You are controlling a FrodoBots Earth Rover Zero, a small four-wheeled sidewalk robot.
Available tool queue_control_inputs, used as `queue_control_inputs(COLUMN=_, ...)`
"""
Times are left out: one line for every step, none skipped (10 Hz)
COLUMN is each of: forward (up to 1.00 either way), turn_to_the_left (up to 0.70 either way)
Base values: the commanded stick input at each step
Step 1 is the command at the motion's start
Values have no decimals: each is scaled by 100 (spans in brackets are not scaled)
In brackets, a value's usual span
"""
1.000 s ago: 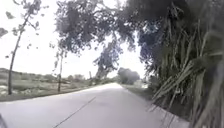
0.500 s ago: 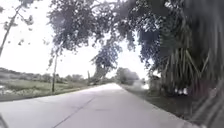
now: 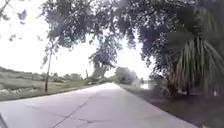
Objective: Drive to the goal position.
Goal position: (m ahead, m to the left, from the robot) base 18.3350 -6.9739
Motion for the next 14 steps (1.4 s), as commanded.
queue_control_inputs(forward=100, turn_to_the_left=0)
queue_control_inputs(forward=100, turn_to_the_left=0)
queue_control_inputs(forward=100, turn_to_the_left=0)
queue_control_inputs(forward=100, turn_to_the_left=0)
queue_control_inputs(forward=100, turn_to_the_left=0)
queue_control_inputs(forward=100, turn_to_the_left=0)
queue_control_inputs(forward=100, turn_to_the_left=0)
queue_control_inputs(forward=100, turn_to_the_left=0)
queue_control_inputs(forward=100, turn_to_the_left=0)
queue_control_inputs(forward=100, turn_to_the_left=0)
queue_control_inputs(forward=100, turn_to_the_left=0)
queue_control_inputs(forward=100, turn_to_the_left=0)
queue_control_inputs(forward=100, turn_to_the_left=4)
queue_control_inputs(forward=100, turn_to_the_left=26)
